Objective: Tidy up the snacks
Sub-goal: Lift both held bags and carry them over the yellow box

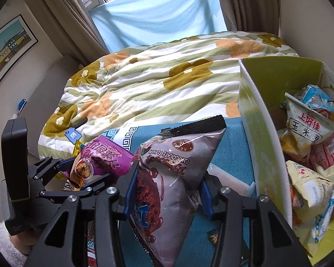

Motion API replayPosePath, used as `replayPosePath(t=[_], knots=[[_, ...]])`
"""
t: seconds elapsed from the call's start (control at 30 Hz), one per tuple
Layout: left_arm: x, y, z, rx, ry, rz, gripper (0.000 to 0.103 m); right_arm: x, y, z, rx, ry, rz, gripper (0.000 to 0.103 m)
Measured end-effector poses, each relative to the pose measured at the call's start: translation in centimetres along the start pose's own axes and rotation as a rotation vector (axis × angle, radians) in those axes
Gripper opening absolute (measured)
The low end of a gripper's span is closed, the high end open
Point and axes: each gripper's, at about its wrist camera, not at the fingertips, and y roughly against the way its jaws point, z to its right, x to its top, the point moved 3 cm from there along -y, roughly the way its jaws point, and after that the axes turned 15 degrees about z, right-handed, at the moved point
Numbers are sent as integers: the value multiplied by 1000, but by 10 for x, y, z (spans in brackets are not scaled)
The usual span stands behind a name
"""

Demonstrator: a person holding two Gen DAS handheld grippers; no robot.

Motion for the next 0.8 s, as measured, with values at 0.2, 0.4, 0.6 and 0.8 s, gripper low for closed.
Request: replayPosePath(t=[0.2, 0.4, 0.6, 0.8], knots=[[42, 33, 20, -48, -33, 105, 68, 19, 54, 3, -48, -39, 92, 44], [85, 52, 62, -90, -48, 187, 68, 37, 107, 23, -91, -56, 185, 44], [121, 55, 124, -108, -53, 245, 68, 59, 151, 68, -128, -58, 259, 44], [145, 33, 191, -85, -51, 251, 68, 80, 173, 126, -118, -48, 264, 44]])
